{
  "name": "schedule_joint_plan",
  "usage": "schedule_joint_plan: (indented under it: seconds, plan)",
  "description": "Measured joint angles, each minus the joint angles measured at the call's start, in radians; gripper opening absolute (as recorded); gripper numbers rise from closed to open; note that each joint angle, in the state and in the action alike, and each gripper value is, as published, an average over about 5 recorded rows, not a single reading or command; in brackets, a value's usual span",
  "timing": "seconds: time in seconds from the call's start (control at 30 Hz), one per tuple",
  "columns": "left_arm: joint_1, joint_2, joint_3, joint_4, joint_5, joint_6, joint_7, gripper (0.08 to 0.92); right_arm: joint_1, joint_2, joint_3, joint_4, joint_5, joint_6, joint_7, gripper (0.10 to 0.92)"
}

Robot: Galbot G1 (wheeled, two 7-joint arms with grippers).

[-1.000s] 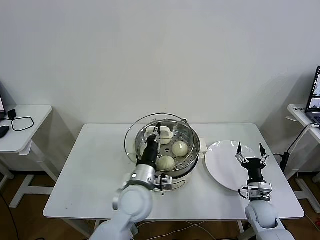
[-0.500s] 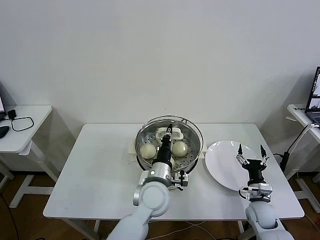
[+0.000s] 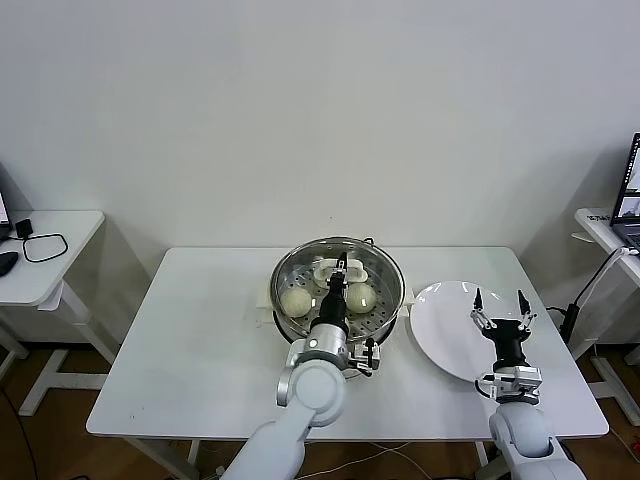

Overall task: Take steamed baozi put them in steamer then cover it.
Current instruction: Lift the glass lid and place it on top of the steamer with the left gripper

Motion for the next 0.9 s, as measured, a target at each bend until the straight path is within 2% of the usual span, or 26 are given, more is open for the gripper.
schedule_joint_plan:
  seconds: [0.9]
  plan:
    - [0.006, -0.008, -0.026, 0.047, 0.009, -0.012, -0.023, 0.186, 0.005, 0.004, -0.006, -0.005, -0.004, 0.003, -0.004, 0.823]
